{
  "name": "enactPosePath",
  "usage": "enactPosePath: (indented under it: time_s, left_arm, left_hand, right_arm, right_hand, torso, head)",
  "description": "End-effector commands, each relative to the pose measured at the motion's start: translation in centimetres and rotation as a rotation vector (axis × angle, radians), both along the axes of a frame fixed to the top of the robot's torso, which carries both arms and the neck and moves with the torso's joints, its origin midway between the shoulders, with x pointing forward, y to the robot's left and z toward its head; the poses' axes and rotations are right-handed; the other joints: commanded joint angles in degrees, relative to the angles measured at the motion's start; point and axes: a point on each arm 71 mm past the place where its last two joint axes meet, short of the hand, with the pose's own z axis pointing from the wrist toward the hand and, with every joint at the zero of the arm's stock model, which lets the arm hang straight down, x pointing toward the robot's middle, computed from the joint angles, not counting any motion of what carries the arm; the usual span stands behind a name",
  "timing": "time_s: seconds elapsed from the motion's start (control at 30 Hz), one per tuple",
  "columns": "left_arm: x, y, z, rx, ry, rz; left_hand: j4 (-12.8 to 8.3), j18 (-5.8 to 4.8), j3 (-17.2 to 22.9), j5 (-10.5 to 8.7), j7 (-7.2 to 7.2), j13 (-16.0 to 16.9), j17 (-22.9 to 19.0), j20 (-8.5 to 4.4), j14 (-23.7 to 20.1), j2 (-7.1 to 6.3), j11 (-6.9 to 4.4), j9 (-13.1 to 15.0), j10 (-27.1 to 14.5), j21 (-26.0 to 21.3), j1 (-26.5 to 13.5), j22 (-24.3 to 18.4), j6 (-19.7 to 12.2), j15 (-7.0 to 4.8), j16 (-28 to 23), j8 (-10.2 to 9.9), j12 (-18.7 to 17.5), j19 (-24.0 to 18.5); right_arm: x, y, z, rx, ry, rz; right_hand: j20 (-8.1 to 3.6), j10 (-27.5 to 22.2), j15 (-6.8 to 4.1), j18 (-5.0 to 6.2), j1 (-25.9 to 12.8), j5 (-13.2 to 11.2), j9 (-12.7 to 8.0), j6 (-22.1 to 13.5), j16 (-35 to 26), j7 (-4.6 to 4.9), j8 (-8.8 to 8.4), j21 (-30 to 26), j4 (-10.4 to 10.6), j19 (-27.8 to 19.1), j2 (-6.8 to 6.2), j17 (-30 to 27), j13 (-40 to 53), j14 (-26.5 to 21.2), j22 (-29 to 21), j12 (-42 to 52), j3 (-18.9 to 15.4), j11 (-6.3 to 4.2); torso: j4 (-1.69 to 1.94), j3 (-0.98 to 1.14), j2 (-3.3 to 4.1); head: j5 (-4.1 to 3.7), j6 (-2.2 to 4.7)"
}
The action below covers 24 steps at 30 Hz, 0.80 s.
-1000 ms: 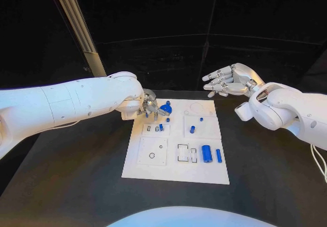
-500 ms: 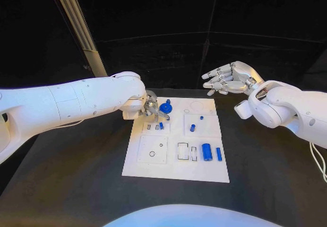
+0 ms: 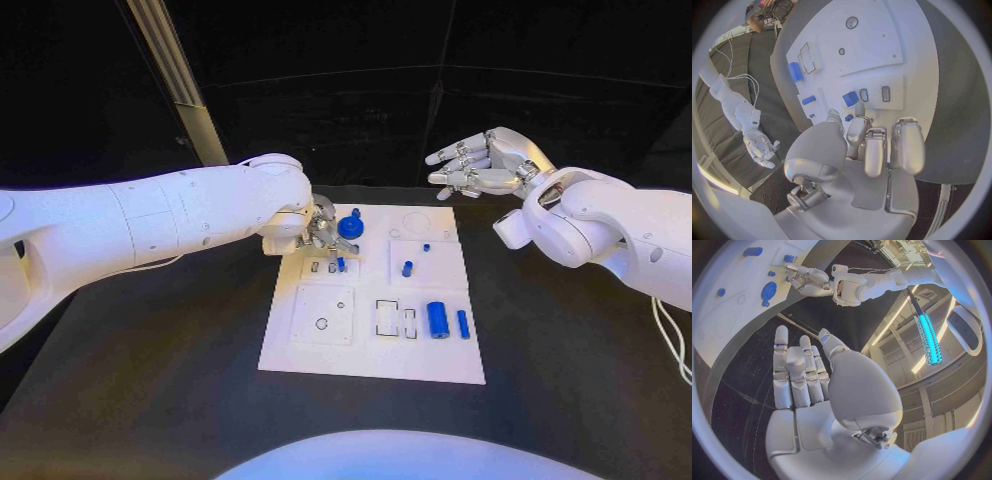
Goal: Assemble the parts on the task board
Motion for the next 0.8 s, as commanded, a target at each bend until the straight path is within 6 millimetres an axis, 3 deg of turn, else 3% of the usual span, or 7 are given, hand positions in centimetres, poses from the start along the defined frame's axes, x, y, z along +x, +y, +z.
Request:
enactPosePath:
  time_s: [0.03,0.8]
  left_arm:
    - [-0.11,-0.03,-0.15,0.022,0.018,-0.017]
    - [-0.16,-0.50,-0.43,0.026,0.027,-0.026]
  left_hand:
    - [0.1,-0.51,-0.2,-0.12,0.03,0.0,15.1,0.36,6.1,-0.07,0.35,-0.1,0.0,0.3,0.7,0.0,0.4,0.50,0.2,-0.3,-0.3,-0.1]
    - [-1.1,-0.59,1.1,-0.11,-0.10,0.1,15.1,0.46,6.1,0.45,0.24,-1.8,0.3,0.6,3.3,0.7,2.3,0.47,0.2,-1.5,-0.2,0.1]
  right_arm:
    - [0.08,-0.02,0.17,0.005,-0.003,-0.004]
    - [0.17,0.29,0.11,0.005,0.001,0.002]
  right_hand:
    - [0.08,-0.1,0.16,0.17,-0.7,0.3,0.0,-0.5,-0.3,0.02,-0.20,-0.2,-0.3,0.5,0.08,3.7,-0.1,-0.4,-0.1,-0.2,0.2,0.26]
    - [0.16,-0.2,0.23,0.16,-1.1,0.7,0.0,-0.6,-0.5,0.07,-0.16,-0.5,-0.1,0.5,0.20,4.0,-0.2,-0.5,-0.2,-0.2,0.1,0.32]
  torso:
    - [-0.04,0.01,0.01]
    - [-0.04,0.02,0.03]
  head:
    - [0.05,-0.09]
    - [-0.07,-0.25]
